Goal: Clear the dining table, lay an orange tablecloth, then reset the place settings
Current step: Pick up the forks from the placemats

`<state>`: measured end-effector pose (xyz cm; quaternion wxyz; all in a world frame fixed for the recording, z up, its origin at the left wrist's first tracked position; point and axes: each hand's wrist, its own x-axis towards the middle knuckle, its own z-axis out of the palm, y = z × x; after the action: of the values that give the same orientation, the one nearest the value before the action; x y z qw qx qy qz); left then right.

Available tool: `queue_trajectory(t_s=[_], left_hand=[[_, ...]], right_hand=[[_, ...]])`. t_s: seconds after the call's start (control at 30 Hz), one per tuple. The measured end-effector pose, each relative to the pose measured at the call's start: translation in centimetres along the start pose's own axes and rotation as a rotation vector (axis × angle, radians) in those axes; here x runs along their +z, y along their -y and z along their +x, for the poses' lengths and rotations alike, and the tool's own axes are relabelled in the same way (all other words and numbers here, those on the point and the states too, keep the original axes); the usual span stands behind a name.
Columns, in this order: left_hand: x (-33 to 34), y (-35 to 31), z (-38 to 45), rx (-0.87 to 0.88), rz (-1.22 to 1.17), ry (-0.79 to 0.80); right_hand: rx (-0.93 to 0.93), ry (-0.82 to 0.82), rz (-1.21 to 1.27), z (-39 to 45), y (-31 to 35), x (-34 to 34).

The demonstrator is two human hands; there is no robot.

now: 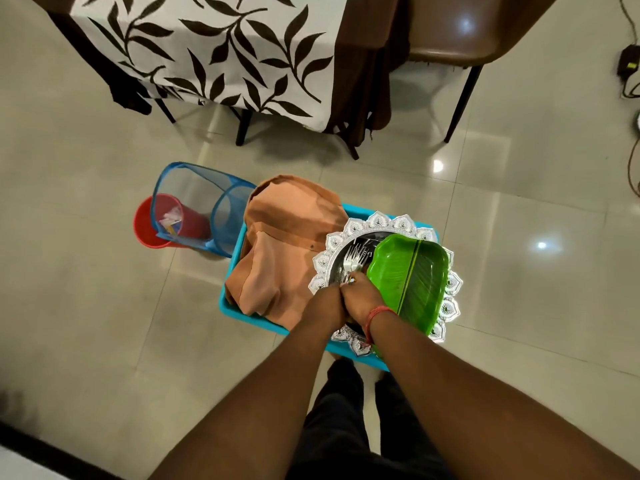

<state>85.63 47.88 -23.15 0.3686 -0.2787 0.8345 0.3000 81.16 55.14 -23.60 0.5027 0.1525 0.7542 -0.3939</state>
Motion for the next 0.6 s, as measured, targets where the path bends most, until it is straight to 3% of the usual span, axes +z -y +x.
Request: queue_trajectory(t_s=[0.23,0.6], left_hand=[[-0.3,0.1,-0.5,0.029,0.145,-0.101],[-2.9,0.1,-0.5,0.116,0.265,-0.075]], right_hand=[[-0.003,-0.068,-0.033,0.0,0.3,0.5],[-0.018,-0.076,-0.079,-0.7,0.7,0.6]])
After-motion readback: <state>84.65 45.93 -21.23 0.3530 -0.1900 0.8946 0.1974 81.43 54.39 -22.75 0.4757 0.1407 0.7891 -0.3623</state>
